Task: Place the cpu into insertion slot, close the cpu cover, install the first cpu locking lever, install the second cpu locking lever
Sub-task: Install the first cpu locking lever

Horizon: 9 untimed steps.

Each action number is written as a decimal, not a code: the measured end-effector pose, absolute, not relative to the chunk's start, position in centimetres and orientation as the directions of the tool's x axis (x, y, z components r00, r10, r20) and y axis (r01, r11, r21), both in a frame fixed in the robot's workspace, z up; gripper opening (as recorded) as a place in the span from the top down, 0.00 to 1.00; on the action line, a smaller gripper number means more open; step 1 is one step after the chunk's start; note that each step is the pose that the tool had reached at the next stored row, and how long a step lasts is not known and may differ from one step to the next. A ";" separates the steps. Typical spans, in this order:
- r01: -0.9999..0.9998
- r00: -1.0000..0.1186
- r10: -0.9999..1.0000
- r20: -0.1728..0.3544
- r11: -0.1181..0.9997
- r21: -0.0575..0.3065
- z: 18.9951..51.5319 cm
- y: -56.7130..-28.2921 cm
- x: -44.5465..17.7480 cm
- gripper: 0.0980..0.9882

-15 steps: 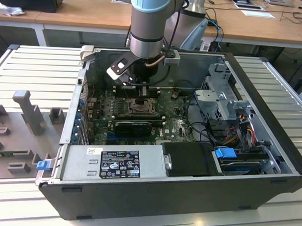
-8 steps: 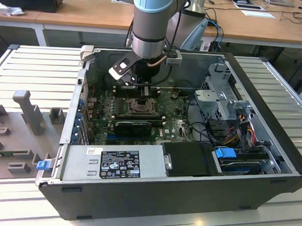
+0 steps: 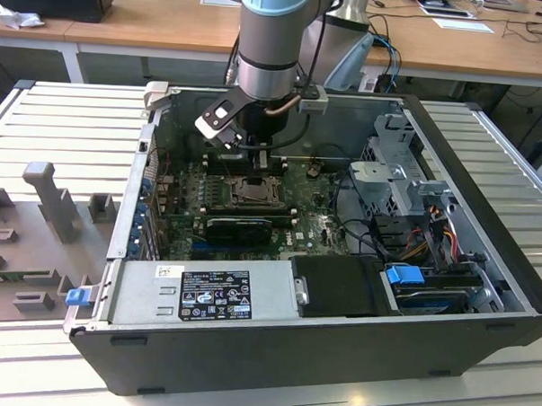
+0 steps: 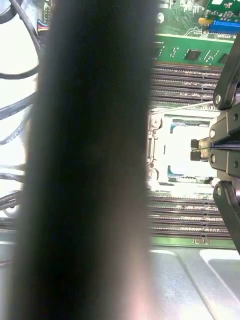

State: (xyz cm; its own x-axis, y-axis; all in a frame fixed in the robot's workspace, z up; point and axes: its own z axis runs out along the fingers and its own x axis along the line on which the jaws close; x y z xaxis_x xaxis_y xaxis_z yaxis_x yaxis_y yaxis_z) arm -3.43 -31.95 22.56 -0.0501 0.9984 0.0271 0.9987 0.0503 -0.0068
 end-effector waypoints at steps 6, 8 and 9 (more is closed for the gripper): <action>0.999 -0.050 0.998 0.026 0.050 -0.007 24.4 -32.0 -3.4 0.99; 0.999 -0.050 0.998 0.026 0.050 -0.007 24.8 -32.0 -3.4 0.99; 0.999 -0.050 0.998 0.025 0.050 -0.007 25.2 -31.9 -3.4 0.99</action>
